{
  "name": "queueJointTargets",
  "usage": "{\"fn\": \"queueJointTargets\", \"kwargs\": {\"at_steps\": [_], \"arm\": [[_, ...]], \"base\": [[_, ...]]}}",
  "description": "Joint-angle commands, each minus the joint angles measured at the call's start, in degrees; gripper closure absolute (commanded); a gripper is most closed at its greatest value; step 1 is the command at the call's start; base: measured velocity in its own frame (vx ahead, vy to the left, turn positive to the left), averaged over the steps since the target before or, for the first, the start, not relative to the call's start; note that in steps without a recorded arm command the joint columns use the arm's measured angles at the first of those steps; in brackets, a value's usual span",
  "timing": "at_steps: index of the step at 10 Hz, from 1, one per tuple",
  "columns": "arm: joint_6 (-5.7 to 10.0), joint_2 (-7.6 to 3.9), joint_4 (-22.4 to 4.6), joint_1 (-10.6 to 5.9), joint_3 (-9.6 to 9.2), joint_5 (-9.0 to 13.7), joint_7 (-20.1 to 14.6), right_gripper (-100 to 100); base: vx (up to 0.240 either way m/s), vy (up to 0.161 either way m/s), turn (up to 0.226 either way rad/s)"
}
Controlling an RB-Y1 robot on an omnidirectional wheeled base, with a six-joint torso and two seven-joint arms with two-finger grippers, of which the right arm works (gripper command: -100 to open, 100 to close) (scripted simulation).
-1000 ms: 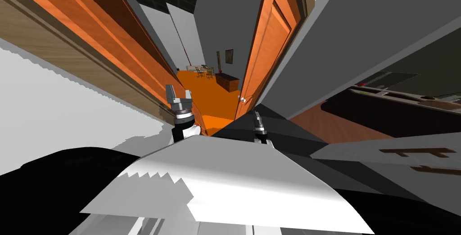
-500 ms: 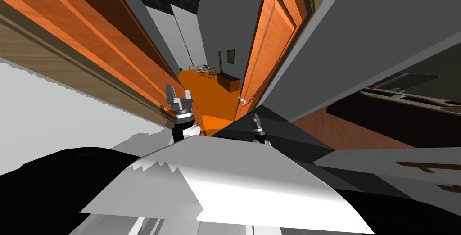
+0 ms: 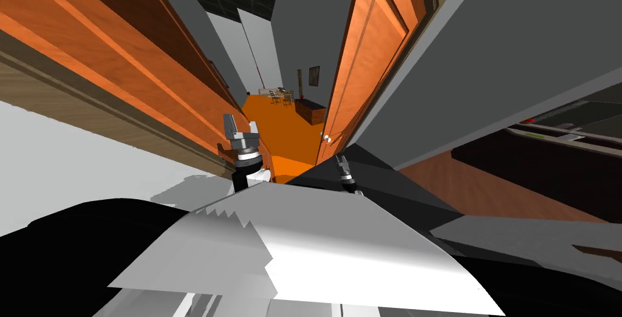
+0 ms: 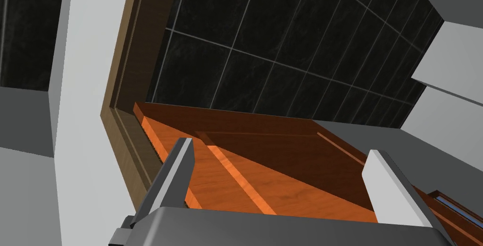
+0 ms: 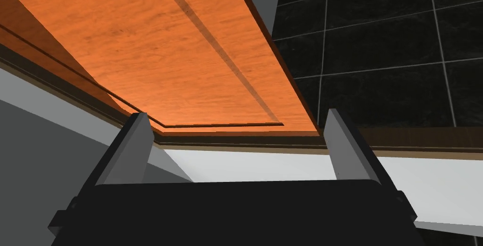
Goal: Push the door open
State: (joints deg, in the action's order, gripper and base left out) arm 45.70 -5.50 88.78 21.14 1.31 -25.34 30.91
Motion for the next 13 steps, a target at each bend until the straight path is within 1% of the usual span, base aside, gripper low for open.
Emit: {"fn": "queueJointTargets", "kwargs": {"at_steps": [1, 4, 5, 9, 11, 12, 13], "arm": [[0.45, -0.02, -1.3, -0.12, 0.13, -1.3, 1.6, -100], [1.53, 0.13, -4.2, -0.62, 0.42, -3.4, 4.3, -100], [2.22, 0.28, -6.0, -0.95, 0.61, -4.8, 6.0, -100], [3.59, 0.59, -9.7, -1.58, 0.98, -7.5, 9.4, -100], [4.83, 1.01, -13.1, -2.16, 1.31, -10.0, 12.5, -100], [5.14, 1.12, -13.9, -2.31, 1.40, -10.6, 13.3, -100], [5.72, 1.35, -15.5, -2.58, 1.55, -11.8, 14.8, -100]], "base": [[0.088, -0.097, 0.064], [0.086, -0.068, 0.064], [0.105, -0.075, 0.106], [0.091, -0.102, 0.064], [0.116, -0.107, 0.105], [0.125, -0.122, 0.075], [0.109, -0.117, 0.088]]}}
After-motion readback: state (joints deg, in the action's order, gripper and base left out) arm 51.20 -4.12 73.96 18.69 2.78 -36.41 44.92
